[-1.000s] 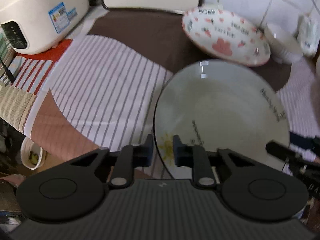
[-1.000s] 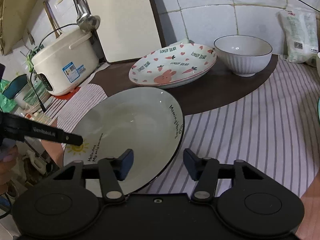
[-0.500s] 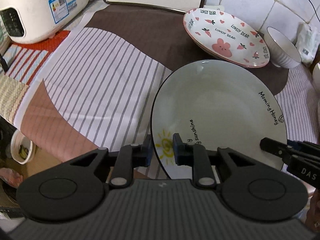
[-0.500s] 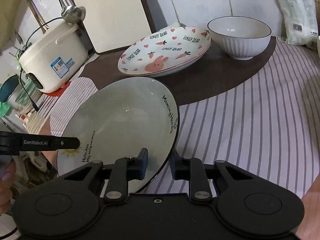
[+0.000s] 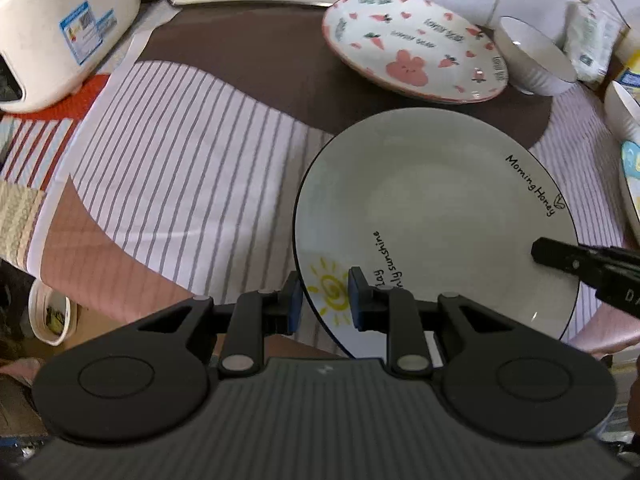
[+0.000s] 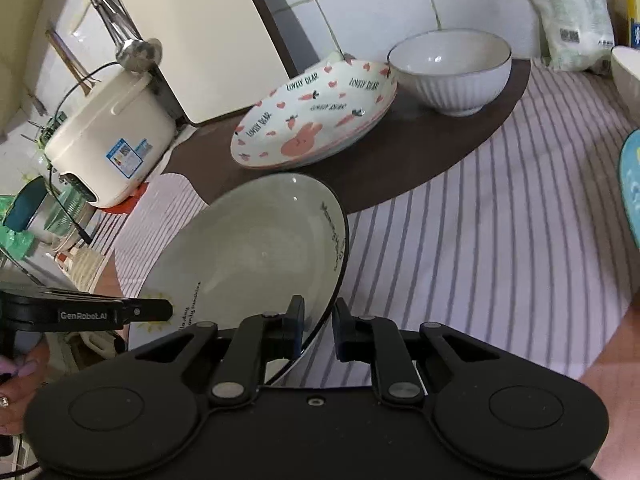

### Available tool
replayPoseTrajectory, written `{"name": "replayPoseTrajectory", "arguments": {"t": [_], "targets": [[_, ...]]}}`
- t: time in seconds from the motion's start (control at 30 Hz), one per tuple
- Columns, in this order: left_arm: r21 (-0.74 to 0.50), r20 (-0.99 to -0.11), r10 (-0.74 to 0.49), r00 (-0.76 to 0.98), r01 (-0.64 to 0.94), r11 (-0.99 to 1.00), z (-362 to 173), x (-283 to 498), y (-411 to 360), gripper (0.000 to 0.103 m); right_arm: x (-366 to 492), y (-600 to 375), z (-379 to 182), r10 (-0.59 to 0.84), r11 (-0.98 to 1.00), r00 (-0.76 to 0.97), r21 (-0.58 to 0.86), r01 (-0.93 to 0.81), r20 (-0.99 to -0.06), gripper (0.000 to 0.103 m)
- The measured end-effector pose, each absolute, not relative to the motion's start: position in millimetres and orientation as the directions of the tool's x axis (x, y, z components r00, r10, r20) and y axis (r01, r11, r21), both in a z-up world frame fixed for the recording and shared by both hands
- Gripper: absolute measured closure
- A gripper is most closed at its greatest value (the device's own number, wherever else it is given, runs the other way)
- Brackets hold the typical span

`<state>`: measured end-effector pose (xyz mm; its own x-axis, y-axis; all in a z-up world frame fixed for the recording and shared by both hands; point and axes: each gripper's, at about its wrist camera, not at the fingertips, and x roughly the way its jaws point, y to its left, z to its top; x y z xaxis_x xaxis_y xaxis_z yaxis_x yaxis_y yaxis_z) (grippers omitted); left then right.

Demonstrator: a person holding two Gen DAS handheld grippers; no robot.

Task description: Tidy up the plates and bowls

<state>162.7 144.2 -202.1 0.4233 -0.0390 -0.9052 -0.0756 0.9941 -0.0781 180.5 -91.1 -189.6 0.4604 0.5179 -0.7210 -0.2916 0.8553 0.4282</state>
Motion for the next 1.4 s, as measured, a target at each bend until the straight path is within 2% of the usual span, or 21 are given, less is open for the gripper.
{"name": "replayPoseTrajectory", "arguments": {"t": [0.43,0.73,0.83,0.97,1.4], "targets": [[-0.116,-0.874,-0.121,0.471,0.041,0.992,-170.6,167.5,82.9,0.081,164.2,-160.2,-162.1,0.495,0.867,0.564,0.425,-0.262,-0.661,0.083],[-0.097,-0.854,-0.16,0.494,0.151,0.984,-178.1,184.0,43.9,0.081,168.4,-200.5,-164.7,0.444,0.892,0.603,0.395,-0.222,-0.663,0.083],[-0.136,-0.862,-0.187,0.472,0.141,0.981,-186.2,197.5,41.4,0.081,175.1,-208.2,-169.2,0.439,0.893,0.611,0.396,-0.214,-0.659,0.083],[-0.103,-0.86,-0.165,0.483,0.152,0.983,-192.3,205.6,30.9,0.081,183.9,-209.6,-178.6,0.415,0.907,0.61,0.358,-0.221,-0.675,0.083],[-0.063,-0.875,-0.122,0.468,0.14,0.988,-201.5,222.8,22.8,0.082,199.9,-210.6,-197.5,0.397,0.912,0.601,0.37,-0.176,-0.693,0.084]]}}
